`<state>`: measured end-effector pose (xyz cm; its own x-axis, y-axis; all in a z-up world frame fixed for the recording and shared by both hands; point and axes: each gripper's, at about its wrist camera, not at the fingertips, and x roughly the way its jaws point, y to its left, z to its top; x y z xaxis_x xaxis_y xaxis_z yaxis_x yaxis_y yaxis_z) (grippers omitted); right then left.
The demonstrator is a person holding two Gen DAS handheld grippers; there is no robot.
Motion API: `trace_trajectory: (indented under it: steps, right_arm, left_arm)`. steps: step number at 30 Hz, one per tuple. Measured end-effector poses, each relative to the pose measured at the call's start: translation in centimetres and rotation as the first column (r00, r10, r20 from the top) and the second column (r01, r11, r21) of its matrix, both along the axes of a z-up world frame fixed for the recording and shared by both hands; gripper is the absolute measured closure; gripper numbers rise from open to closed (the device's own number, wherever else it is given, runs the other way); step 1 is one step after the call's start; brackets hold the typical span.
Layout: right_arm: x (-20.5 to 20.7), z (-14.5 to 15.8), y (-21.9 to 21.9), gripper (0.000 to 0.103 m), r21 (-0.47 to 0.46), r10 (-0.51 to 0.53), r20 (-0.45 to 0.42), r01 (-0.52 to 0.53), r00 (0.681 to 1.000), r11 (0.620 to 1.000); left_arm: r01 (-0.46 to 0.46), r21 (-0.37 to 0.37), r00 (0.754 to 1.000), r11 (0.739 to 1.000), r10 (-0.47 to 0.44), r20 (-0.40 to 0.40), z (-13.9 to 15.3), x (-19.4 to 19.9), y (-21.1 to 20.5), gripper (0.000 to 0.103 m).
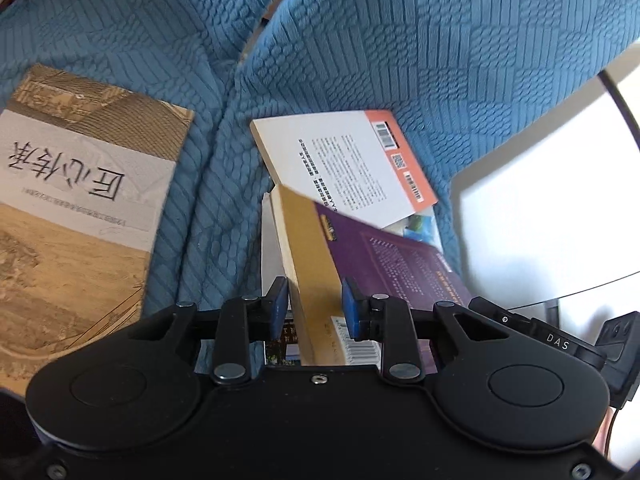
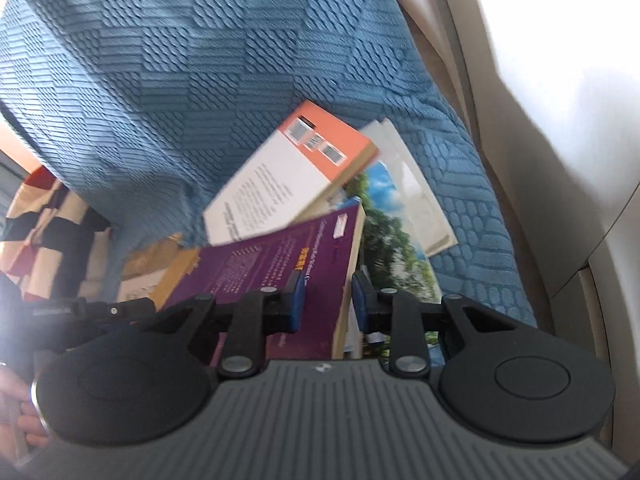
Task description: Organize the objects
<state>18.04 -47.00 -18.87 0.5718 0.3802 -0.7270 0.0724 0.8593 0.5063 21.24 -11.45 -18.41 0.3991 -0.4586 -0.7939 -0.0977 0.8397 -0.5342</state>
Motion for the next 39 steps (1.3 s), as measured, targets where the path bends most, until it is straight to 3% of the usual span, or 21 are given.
trace_trajectory:
  steps: [11,23,30,39]
  right_arm:
    - [-1.2,5.5,2.2,0.074,0.046,0.002,0.046,-0.004,0.999,0.999]
    - [-2.4,10.7,7.6,0.074,0.062,0.066,0.118,-0.074,0.991,0.995]
    - [-2.2,13.0,11.7,0.074,0.052,0.115,0.152,-0.124,0.982,0.991]
    - [-1.6,12.5,16.0,0.074,0.074,0.150,0.169,-0.164,0.974,0.984]
  left_arm:
    - [-0.050,-0.053,0.997,0.997,0.053,0.051,4.7,-2.6,3.7,0.077]
    - [-0.130,-0.074,0.979,0.989,0.139,0.147,10.5,-6.5,10.1,0.078]
    - [-0.200,-0.108,0.960,0.974,0.217,0.177,11.9,-8.5,14.8,0.079]
    - [-0.245,-0.145,0.945,0.959,0.270,0.185,11.3,-9.4,20.5,0.080]
